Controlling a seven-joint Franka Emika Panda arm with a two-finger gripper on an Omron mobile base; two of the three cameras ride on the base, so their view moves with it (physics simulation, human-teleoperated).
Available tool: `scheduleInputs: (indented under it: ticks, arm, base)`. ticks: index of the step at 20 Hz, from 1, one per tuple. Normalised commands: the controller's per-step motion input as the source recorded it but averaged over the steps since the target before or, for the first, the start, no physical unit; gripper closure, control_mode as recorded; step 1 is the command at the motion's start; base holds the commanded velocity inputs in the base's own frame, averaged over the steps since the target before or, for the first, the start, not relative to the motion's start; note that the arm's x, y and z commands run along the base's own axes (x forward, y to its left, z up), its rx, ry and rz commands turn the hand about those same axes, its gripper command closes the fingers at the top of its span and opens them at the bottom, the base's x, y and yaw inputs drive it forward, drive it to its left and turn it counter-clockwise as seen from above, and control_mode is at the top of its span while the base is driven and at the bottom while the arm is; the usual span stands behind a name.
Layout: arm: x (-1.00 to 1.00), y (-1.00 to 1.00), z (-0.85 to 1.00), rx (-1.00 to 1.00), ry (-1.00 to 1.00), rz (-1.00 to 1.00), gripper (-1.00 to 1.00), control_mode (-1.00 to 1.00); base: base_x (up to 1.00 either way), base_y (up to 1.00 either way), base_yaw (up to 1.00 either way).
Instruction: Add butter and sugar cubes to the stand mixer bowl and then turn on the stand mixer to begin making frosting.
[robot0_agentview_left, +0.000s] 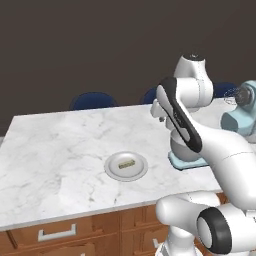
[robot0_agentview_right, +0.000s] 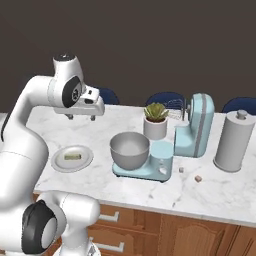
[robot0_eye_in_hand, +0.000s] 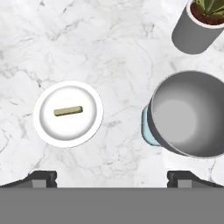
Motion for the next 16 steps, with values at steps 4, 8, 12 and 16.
scheduleInputs:
  ticks: [4,8,12,16]
  arm:
    - [0.00,0.00,0.00,0.00,0.00,0.00,-1.00,1.00]
    - [0.07,0.00,-0.01,0.00,0.01,0.00,-1.00,-1.00]
    - [0.11,0.00,-0.10,0.00,0.06,0.00,-1.00,-1.00]
    - [0.00,0.19,-0.75,-0.10,0.02,0.00,-1.00,-1.00]
  base:
    - [0.11,0.24,0.00]
    - [0.27,0.00,0.00]
    - [0.00,0.00,0.00]
    - [0.00,0.00,0.00]
